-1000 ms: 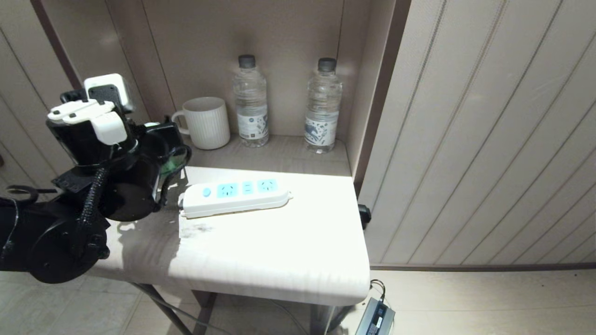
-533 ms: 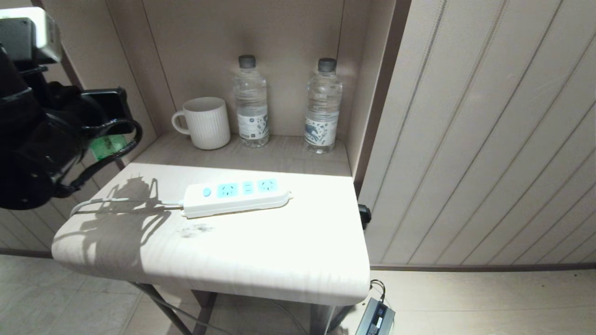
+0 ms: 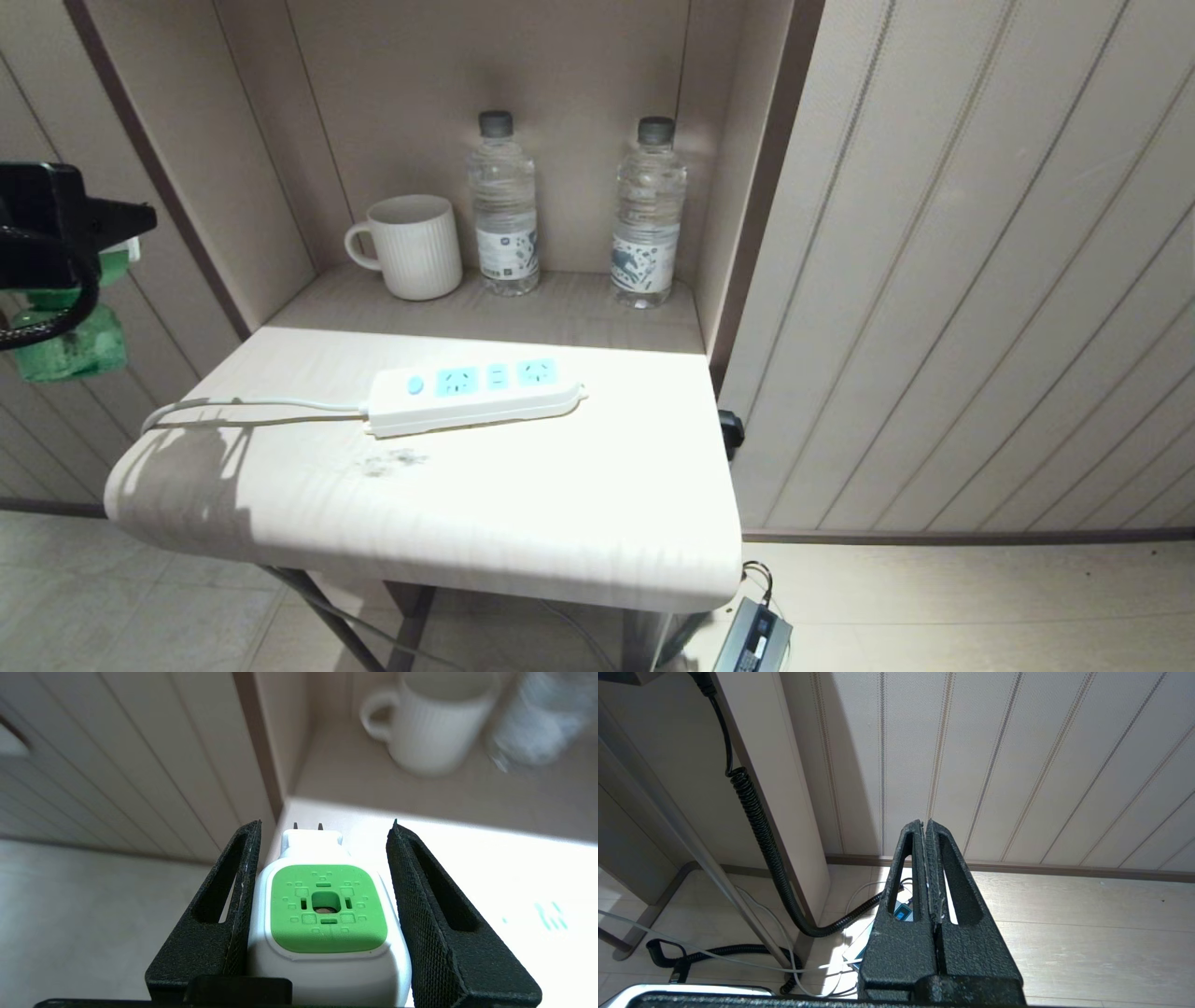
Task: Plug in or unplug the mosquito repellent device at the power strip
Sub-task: Insert the plug into the socket
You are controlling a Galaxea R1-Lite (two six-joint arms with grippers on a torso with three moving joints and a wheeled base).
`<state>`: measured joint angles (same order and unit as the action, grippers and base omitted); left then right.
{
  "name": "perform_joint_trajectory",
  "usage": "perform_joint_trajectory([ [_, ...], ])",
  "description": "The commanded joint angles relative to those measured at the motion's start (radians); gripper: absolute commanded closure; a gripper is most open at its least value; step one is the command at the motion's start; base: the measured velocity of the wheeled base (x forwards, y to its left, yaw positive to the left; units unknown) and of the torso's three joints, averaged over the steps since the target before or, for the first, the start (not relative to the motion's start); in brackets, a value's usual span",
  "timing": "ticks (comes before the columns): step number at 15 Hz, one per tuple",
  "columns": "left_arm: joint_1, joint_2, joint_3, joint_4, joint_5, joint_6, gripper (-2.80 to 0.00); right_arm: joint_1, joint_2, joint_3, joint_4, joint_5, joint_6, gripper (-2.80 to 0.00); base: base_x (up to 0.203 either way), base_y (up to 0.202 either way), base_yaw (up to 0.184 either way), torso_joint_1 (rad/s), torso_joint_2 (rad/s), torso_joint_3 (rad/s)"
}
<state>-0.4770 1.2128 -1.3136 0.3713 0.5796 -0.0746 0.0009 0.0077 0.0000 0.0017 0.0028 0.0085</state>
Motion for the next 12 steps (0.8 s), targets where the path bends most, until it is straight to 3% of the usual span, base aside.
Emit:
perform_joint_trajectory([
  [1, 0.000, 0.016, -0.129, 0.281, -0.061, -0.064, 0.00, 0.000, 0.002, 0.000, 0.000, 0.000, 0.000, 0.00, 0.000, 0.000, 0.000, 0.000, 0.00, 0.000],
  [4, 0.001, 0.118, -0.375, 0.595, -0.226, -0.219, 0.00, 0.001, 0.002, 0.000, 0.000, 0.000, -0.001, 0.00, 0.000, 0.000, 0.000, 0.000, 0.00, 0.000],
  [6, 0.001, 0.187, -0.484, 0.748, -0.329, -0.288, 0.00, 0.001, 0.002, 0.000, 0.000, 0.000, 0.001, 0.00, 0.000, 0.000, 0.000, 0.000, 0.00, 0.000],
  [8, 0.001, 0.234, -0.515, 0.805, -0.367, -0.324, 0.00, 0.001, 0.002, 0.000, 0.000, 0.000, -0.001, 0.00, 0.000, 0.000, 0.000, 0.000, 0.00, 0.000],
  [12, 0.001, 0.258, -0.538, 0.819, -0.371, -0.329, 0.00, -0.001, 0.002, -0.001, 0.000, 0.000, -0.001, 0.00, 0.000, 0.000, 0.000, 0.000, 0.00, 0.000],
])
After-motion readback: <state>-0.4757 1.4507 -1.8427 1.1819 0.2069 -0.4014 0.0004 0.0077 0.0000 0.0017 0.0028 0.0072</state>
